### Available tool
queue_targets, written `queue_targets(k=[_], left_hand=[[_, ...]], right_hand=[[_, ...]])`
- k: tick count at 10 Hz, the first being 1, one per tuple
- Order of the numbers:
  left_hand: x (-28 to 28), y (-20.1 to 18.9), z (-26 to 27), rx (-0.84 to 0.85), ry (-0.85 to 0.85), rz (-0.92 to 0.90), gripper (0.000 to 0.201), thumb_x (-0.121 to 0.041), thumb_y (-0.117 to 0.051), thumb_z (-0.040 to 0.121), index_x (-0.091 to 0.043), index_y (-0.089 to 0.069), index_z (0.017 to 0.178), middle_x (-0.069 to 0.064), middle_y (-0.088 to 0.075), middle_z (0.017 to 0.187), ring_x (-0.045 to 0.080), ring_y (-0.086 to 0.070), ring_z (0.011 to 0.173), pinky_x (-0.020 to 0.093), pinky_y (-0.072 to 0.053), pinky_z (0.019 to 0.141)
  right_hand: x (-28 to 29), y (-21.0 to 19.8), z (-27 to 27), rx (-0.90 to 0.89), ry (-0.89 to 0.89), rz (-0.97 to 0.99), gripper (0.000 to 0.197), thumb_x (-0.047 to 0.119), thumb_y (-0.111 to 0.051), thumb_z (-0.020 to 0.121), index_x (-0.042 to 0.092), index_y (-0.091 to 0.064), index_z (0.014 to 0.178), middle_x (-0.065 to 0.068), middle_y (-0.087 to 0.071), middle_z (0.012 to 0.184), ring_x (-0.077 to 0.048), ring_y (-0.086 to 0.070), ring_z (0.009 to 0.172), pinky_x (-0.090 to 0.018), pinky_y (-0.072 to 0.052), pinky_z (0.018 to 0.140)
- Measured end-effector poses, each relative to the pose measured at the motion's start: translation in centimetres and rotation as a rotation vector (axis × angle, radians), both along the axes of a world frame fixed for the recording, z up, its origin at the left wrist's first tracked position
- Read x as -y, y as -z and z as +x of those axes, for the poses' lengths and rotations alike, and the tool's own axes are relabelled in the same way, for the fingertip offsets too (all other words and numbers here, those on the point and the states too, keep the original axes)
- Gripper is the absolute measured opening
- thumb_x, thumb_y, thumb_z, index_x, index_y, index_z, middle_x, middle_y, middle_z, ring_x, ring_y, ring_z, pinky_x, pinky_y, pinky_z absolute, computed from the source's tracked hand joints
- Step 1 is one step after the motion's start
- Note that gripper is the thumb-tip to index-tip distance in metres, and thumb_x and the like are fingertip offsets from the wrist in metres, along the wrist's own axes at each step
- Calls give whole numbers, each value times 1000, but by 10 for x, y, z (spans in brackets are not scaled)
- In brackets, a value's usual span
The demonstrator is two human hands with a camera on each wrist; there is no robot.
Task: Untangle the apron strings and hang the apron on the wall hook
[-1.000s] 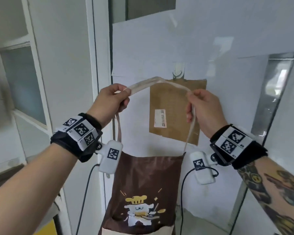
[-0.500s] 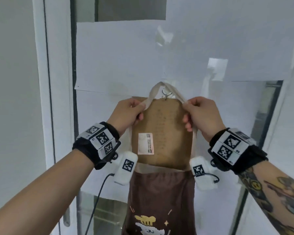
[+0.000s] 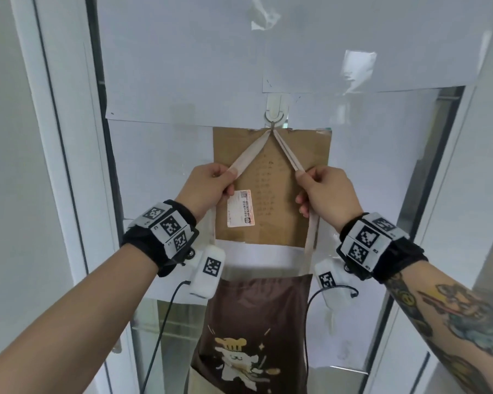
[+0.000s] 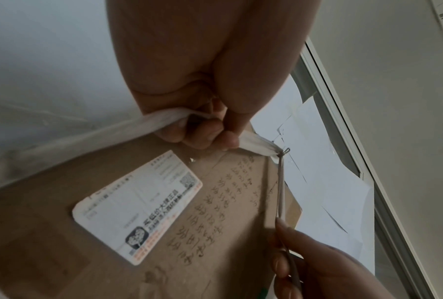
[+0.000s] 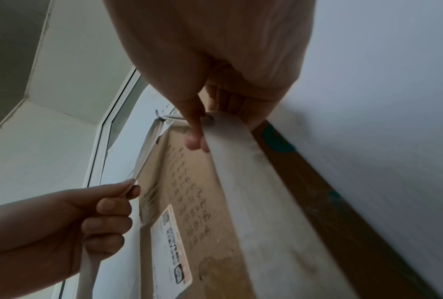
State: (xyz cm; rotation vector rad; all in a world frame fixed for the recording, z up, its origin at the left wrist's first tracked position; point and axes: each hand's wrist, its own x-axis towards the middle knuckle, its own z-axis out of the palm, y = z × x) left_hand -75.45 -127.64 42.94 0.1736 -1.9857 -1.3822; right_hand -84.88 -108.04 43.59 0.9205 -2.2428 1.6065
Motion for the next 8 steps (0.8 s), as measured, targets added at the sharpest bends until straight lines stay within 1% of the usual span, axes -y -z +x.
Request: queue_targets(k=[1, 2, 3, 4, 5, 6, 7, 8], left_hand=[[-4, 6, 2, 19, 10, -1, 25, -24, -52, 94, -9, -62, 77, 2, -60, 62, 12, -51, 49, 19, -42, 53], [-9, 17, 6, 67, 12, 1, 19, -23, -54, 93, -13, -66, 82, 6, -69, 77, 18, -64, 66, 29, -53, 70], [-13, 26, 14, 80, 35, 0, 11, -11, -56, 92, -7, -66, 89, 5, -68, 78, 14, -63, 66, 19, -51, 64], [-19, 31, 20, 103, 38, 27, 11, -7, -55, 91, -9, -65, 87, 6, -70, 78, 16, -64, 66, 26, -53, 71], [-21, 35, 25, 115, 43, 57, 11, -9, -57, 91, -10, -66, 85, 6, -70, 78, 18, -64, 68, 32, -55, 81], [-24, 37, 33, 127, 52, 59, 10, -8, -56, 91, -10, -65, 85, 5, -70, 79, 13, -65, 65, 20, -57, 69], [-25, 39, 39, 141, 47, 34, 11, -9, -56, 91, -13, -64, 85, 3, -69, 79, 3, -64, 56, 9, -47, 51], [-29, 37, 52, 65, -36, -40, 12, -11, -56, 90, -16, -66, 86, 0, -71, 79, 6, -65, 61, 10, -45, 54]], right_hand=[[2, 5, 4, -25, -1, 36, 27, 34, -52, 94, 15, -60, 77, -2, -71, 60, -14, -63, 44, -24, -51, 55], [4, 15, 9, -50, 10, 118, 33, 35, -52, 94, 11, -66, 76, 0, -71, 63, -16, -66, 59, -29, -50, 68], [6, 25, 14, -55, 7, 167, 36, 37, -54, 92, 8, -66, 74, -4, -65, 67, -24, -64, 69, -36, -53, 71], [7, 31, 23, -41, 10, 193, 35, 35, -55, 91, 3, -64, 78, -13, -69, 76, -29, -66, 76, -38, -54, 75], [7, 39, 26, -39, 12, 212, 34, 32, -56, 91, 0, -66, 86, -15, -72, 82, -30, -67, 76, -36, -54, 74], [4, 45, 29, 2, 5, 251, 30, 31, -56, 90, 3, -67, 88, -12, -72, 82, -29, -68, 76, -38, -57, 76], [1, 51, 26, 11, 9, 283, 27, 29, -57, 88, 4, -66, 87, -12, -72, 88, -29, -68, 84, -44, -55, 85], [-7, 56, 28, 20, 44, 217, 18, 30, -62, 86, 13, -62, 88, 1, -65, 86, -23, -63, 89, -36, -51, 84]])
